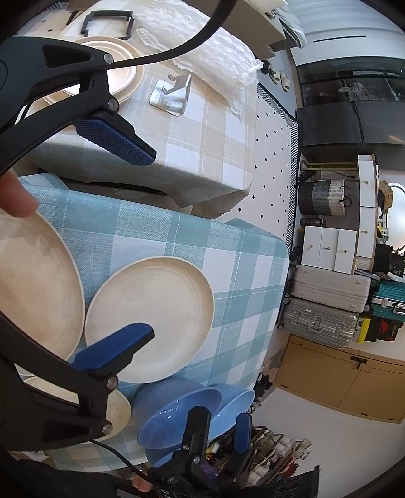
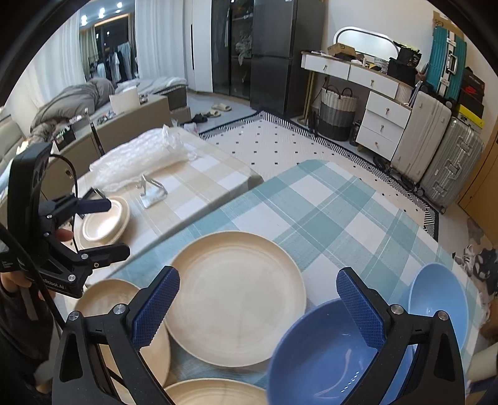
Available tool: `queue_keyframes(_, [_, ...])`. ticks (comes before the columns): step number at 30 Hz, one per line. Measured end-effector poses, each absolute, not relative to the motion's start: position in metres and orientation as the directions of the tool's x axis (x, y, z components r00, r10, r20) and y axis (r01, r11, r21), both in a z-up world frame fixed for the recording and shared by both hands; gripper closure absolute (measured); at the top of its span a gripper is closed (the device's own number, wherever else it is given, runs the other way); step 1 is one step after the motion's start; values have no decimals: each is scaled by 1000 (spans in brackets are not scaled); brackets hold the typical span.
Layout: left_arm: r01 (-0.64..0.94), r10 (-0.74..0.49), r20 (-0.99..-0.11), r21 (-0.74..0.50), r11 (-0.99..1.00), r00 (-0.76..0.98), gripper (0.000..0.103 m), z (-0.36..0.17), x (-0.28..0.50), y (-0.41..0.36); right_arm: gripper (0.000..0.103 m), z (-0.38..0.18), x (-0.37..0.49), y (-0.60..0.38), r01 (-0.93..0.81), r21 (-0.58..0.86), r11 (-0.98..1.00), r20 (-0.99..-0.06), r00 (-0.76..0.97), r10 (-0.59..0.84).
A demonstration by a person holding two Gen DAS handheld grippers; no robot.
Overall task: Organize plates and bowls
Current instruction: 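Move the left tool toward a large cream plate while the right tool approaches its opposite rim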
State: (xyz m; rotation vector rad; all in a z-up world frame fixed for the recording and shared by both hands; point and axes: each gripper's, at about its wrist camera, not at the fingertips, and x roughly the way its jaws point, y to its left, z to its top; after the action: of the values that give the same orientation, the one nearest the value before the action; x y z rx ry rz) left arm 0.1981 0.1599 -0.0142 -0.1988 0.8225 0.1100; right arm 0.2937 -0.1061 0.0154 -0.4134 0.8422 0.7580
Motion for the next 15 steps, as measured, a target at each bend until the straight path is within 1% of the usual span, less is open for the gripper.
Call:
queue_keyframes(9, [-168,6,-787,-124,978,617,2,-49,242,155,0,-10,335,-94,-786,-63,616,-866,350,358])
queue_keyframes(15, [-137,-36,-811,-143,980,583,3,-67,261,153,0,-29,356,-85,-823,-48,566,-908,272,318])
